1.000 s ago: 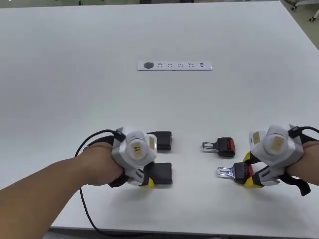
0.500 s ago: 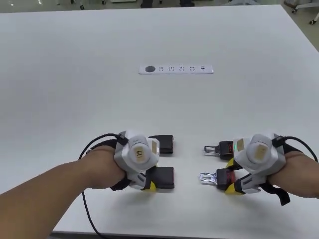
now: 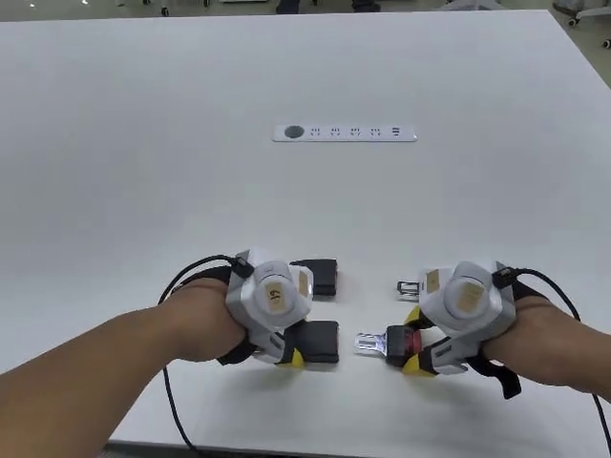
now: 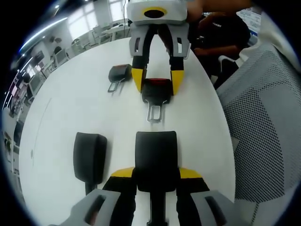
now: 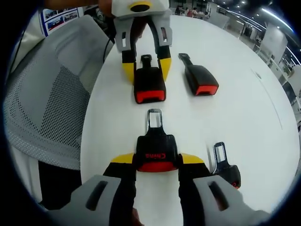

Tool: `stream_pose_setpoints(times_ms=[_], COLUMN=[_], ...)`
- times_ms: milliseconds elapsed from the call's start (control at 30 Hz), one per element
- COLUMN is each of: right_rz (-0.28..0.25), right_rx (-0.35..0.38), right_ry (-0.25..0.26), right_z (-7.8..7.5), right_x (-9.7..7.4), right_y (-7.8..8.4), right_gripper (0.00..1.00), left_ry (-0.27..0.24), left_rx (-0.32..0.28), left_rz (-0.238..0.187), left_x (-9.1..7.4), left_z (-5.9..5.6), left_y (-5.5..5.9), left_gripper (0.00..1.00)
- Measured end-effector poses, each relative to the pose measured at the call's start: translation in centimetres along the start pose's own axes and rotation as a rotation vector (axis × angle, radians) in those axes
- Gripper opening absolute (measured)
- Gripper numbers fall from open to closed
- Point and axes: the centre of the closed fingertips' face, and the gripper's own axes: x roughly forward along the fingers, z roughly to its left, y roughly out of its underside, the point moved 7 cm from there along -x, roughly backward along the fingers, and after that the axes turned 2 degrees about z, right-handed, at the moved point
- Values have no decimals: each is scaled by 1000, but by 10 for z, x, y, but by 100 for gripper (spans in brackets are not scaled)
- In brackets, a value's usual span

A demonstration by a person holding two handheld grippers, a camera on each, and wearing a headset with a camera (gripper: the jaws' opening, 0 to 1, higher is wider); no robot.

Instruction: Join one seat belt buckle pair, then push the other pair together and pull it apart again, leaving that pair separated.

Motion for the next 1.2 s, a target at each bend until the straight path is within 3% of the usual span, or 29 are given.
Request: stream_pose_setpoints(times_ms=[300, 733, 1200], right_rz=[-8, -16, -51], right_rx=[-11, -18, 8], right_ry=[-6, 15, 12], right_z=[5, 5, 7], right_x=[10, 9, 11], right_y=[-15, -19, -23], right_gripper=[34, 34, 33], left_ry=[-3, -5, 16], left_rx=[-2, 1, 30], left_rz=[9, 27, -5], left_x=[0, -1, 1], left_z=[0, -4, 0], left_y=[0, -4, -3], left_gripper=[33, 33, 33])
